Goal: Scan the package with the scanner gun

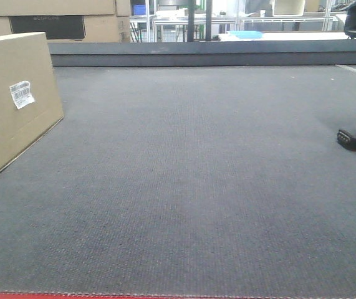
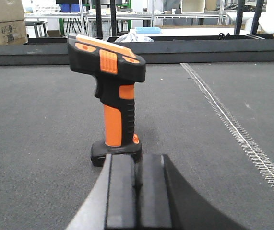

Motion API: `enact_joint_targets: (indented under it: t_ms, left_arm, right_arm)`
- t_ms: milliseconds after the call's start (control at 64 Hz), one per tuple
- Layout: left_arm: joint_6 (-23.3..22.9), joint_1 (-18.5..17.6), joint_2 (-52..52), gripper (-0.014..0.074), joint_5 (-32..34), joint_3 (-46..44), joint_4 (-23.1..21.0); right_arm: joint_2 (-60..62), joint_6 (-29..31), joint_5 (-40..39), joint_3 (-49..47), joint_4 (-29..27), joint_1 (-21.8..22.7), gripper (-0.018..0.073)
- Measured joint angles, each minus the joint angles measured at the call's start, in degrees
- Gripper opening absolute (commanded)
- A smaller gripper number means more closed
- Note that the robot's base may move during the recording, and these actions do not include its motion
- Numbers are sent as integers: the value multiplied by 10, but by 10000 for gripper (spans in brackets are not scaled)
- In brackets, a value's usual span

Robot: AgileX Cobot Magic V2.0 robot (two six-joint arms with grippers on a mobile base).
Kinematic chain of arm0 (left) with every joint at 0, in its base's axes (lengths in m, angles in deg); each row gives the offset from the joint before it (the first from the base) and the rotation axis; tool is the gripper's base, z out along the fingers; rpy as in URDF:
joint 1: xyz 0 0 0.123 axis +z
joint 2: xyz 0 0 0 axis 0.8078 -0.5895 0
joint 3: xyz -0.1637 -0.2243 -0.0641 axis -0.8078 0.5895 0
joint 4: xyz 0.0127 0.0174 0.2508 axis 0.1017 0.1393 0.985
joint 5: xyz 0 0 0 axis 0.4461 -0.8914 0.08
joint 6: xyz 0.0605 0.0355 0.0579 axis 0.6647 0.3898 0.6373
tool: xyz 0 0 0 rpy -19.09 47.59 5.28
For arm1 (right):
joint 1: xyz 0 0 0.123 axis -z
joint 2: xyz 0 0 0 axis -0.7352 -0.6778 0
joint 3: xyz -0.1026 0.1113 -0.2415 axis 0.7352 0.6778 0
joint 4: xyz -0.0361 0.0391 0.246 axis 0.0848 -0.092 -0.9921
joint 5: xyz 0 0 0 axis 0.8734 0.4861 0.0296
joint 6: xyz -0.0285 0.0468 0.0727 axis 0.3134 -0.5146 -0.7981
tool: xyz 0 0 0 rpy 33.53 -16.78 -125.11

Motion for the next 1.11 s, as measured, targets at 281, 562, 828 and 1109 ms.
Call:
enact_joint_targets:
  t_ms: [281,562,828,1109]
  left_arm:
    - [0,0,0,-111,0,0,0]
    - [0,0,0,-111,0,0,0]
    - [0,0,0,-111,0,0,0]
    - [0,0,0,-111,0,0,0]
  right_arm:
    - [0,0,0,0,0,0,-165]
    - [0,1,0,0,0,0,-165]
    - [0,1,0,0,0,0,-165]
    - [0,1,0,0,0,0,-165]
